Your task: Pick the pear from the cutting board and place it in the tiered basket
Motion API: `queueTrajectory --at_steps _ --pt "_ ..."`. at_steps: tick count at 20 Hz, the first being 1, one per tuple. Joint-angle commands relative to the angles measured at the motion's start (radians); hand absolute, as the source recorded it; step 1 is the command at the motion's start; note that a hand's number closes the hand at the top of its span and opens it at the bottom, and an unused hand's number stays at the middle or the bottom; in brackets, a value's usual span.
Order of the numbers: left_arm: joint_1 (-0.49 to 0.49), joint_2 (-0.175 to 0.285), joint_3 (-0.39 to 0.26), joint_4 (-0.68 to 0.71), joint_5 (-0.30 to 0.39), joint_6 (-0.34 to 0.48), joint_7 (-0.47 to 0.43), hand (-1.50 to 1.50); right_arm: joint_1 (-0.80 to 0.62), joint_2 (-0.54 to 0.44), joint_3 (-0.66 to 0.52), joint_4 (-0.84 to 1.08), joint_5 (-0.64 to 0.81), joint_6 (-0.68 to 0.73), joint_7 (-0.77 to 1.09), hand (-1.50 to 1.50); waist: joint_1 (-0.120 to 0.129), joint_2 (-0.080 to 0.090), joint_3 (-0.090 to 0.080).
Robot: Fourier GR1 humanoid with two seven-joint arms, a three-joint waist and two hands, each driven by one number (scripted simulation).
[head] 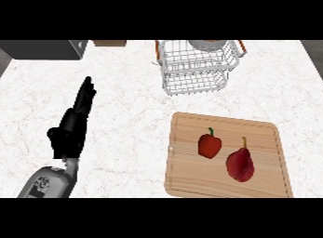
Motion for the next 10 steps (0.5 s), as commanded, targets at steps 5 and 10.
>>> queueTrajectory --at_steps 5,10 --pt "0.072 -0.005 -0.006 -0.086 -0.045 -0.017 0.02 0.0 -0.23 0.041 0.259 -0.079 0.084 -0.014 0.376 -1.5 0.01 0.0 0.002" --pt "0.04 -0.071 -0.015 -0.031 -0.079 -0.002 0.008 0.0 -0.223 0.085 0.373 -0.114 0.13 0.04 0.499 -1.5 -0.001 -0.002 0.002"
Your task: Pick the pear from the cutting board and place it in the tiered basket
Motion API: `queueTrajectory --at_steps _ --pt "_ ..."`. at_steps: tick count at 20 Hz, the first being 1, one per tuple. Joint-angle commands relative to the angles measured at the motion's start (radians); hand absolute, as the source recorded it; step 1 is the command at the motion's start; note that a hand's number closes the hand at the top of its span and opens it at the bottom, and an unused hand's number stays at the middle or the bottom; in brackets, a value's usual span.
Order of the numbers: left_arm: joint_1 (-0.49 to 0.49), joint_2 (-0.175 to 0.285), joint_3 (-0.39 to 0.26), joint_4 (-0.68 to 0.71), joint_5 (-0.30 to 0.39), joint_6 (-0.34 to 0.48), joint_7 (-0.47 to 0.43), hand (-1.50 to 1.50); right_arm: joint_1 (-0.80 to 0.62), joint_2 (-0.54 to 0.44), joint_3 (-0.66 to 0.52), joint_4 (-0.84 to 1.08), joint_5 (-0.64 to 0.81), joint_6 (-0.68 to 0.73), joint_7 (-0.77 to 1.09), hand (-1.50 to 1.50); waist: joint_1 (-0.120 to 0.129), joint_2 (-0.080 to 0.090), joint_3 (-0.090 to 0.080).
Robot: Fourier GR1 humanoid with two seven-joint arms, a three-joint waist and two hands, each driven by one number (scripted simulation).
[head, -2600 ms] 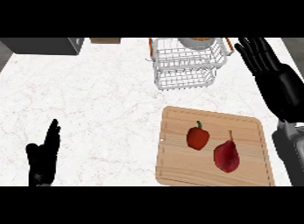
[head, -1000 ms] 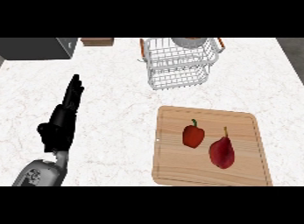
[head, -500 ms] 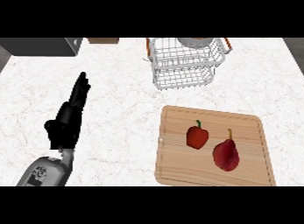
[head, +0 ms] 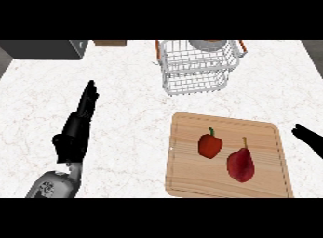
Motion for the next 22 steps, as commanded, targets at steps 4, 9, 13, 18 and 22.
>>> queueTrajectory --at_steps 4,9,13,18,22 --pt "0.035 0.019 0.04 -0.012 0.012 -0.064 -0.016 0.0 -0.098 0.017 0.101 0.011 -0.007 0.075 0.22 -1.5 0.0 -0.001 0.0" --pt "0.017 -0.041 0.011 -0.043 -0.064 -0.009 0.054 0.0 -0.065 0.062 0.102 0.091 0.115 0.103 0.123 -1.5 -0.003 -0.002 0.001" --pt "0.013 -0.047 0.04 -0.017 -0.057 -0.041 0.031 0.0 0.014 0.102 0.165 0.026 0.247 0.107 0.112 -1.5 -0.008 -0.002 0.001" --pt "0.034 -0.008 0.096 -0.039 -0.035 -0.098 0.026 0.0 0.003 0.1 0.152 0.07 0.324 0.141 0.044 -1.5 -0.006 -0.002 0.001" --pt "-0.027 -0.083 0.082 0.024 -0.07 -0.06 0.027 0.0 -0.047 0.13 0.222 0.044 0.342 0.185 0.086 -1.5 -0.008 -0.001 0.001"
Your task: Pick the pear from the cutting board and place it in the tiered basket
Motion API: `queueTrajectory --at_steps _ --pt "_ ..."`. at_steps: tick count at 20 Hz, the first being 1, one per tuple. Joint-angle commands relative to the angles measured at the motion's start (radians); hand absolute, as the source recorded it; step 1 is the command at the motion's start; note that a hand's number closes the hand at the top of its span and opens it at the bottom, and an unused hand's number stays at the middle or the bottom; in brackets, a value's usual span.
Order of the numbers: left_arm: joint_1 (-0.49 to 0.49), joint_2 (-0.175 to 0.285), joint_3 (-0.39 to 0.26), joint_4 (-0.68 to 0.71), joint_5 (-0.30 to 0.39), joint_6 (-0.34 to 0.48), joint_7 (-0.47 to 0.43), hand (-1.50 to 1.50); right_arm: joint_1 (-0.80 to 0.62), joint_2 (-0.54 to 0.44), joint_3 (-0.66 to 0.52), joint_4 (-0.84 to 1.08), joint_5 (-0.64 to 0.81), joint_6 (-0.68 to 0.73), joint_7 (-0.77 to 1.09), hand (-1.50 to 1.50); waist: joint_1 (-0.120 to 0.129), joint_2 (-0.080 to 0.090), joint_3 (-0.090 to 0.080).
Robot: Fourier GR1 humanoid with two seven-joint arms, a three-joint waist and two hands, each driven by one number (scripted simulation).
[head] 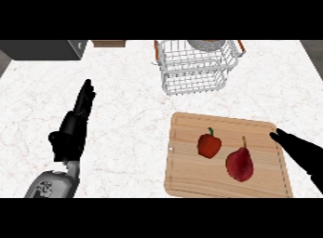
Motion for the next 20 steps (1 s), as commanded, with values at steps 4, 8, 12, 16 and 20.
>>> queueTrajectory --at_steps 4,8,12,16,20 --pt "-0.012 -0.017 0.022 -0.014 -0.003 -0.025 0.02 0.0 -0.004 0.009 0.101 0.054 0.209 0.024 -0.134 -1.5 0.0 0.0 0.0" --pt "0.036 -0.01 0.034 -0.033 -0.018 -0.042 -0.023 0.0 0.024 -0.025 -0.054 0.114 0.22 0.005 -0.279 -1.5 -0.001 -0.001 0.0" --pt "0.02 -0.03 0.031 -0.013 -0.043 -0.036 -0.003 0.0 0.042 0.085 0.095 0.154 0.402 -0.087 -0.21 -1.5 -0.001 -0.001 0.0" --pt "0.045 -0.03 0.049 -0.049 -0.022 -0.069 -0.001 0.0 0.116 0.103 0.046 0.158 0.409 -0.111 -0.274 -1.5 -0.003 -0.001 0.0" --pt "0.088 -0.028 0.03 -0.138 -0.057 -0.059 0.059 0.0 0.129 0.148 0.073 0.203 0.426 -0.101 -0.282 -1.5 0.001 -0.002 0.0"
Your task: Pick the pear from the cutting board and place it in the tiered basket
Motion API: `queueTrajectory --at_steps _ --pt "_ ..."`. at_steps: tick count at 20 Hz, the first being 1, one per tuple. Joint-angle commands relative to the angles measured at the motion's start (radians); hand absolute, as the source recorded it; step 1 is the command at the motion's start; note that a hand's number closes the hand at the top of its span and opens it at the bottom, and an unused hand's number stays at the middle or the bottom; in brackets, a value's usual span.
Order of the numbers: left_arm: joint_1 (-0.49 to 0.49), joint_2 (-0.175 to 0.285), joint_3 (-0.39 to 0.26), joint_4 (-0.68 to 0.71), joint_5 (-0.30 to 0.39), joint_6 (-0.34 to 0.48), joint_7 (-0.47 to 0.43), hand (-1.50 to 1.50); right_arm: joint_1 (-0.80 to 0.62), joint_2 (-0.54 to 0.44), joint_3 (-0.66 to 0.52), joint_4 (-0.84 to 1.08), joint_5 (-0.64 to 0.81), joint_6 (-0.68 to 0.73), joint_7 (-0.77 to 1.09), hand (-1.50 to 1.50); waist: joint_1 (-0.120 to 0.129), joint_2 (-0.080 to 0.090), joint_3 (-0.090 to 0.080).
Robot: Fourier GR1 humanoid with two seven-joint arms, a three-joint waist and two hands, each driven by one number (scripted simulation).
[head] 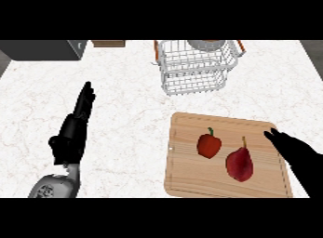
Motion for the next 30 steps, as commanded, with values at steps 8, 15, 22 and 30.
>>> queueTrajectory --at_steps 8,15,22,30 --pt "-0.007 -0.004 0.056 0.03 -0.003 -0.05 -0.027 0.0 0.043 0.026 -0.075 0.144 0.059 -0.062 -0.249 -1.5 -0.001 0.001 0.0" --pt "-0.079 -0.042 0.049 0.019 -0.048 -0.039 0.064 0.0 -0.058 0.109 -0.057 0.192 0.089 -0.004 -0.209 -1.5 0.0 0.001 0.0" --pt "-0.036 -0.062 0.022 -0.074 -0.071 -0.05 0.113 0.0 -0.107 0.151 -0.053 0.27 0.131 0.018 -0.207 -1.5 0.002 0.0 0.0" --pt "0.063 -0.072 0.031 -0.039 -0.073 -0.069 -0.013 0.0 -0.084 0.22 0.002 0.328 0.206 -0.041 -0.21 -1.5 0.003 0.0 0.0"
